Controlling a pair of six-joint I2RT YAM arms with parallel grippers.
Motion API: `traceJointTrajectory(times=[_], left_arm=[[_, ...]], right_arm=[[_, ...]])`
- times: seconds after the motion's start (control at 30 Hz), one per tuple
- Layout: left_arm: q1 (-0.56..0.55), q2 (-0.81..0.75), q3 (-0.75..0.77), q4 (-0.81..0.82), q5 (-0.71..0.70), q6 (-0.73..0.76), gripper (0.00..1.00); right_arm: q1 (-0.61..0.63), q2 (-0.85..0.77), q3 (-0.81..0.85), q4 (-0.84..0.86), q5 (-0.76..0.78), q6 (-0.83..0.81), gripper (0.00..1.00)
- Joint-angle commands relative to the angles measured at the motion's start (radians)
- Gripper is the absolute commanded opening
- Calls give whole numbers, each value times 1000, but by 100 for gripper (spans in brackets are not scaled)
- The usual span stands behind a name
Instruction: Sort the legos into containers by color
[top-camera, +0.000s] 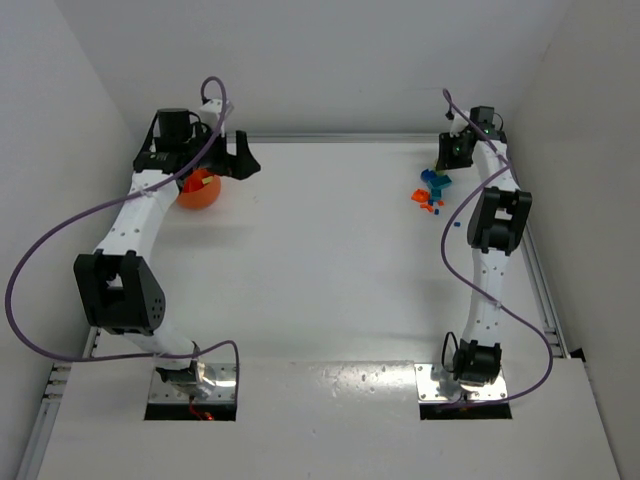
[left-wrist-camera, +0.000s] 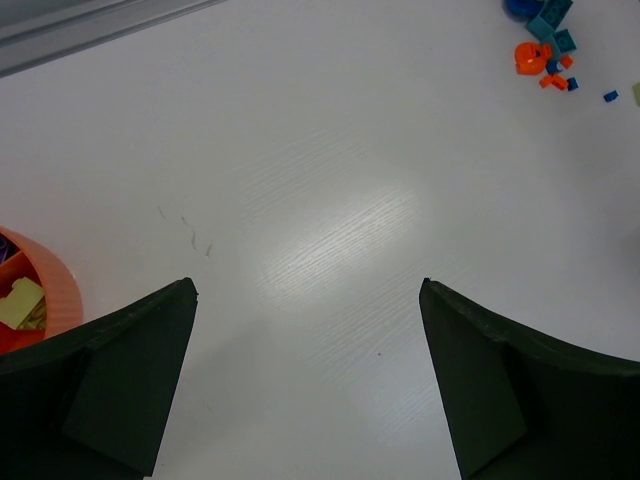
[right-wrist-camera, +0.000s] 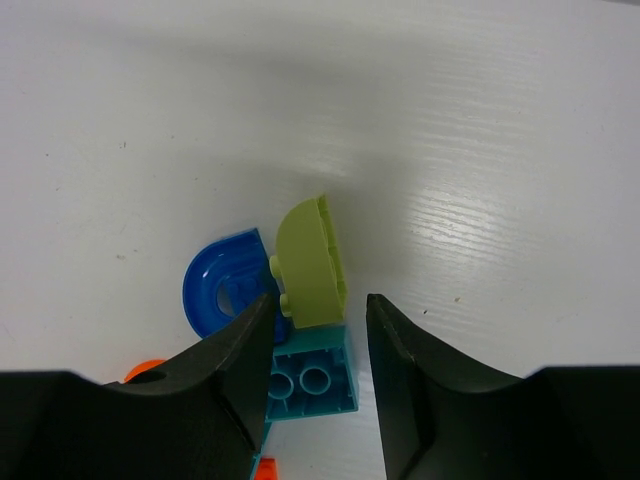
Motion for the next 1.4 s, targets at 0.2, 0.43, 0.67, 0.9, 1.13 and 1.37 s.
traceJointTrajectory(times=[0.2,0.43,0.67,0.9,1.13,1.37], left_arm=[[-23,19,36,28,7,-8,100],[-23,19,36,28,7,-8,100],[-32,19,36,28,17,1,100],[-32,8,1,28,117,30,100],[-9,-53,-64,28,403,136,100],[-39,-79,-110,17,582,158,100]], right_arm=[[-1,21,44,26,-17,-18,42],[-1,41,62,26,-17,-18,38],[-1,27,62,7,-52,-37,19],[-11,-189,-195,95,-182,-99,11],[-11,-546,-519,-19,-404,-267,9],[10,-740,-579,-227,-627,-325,9]])
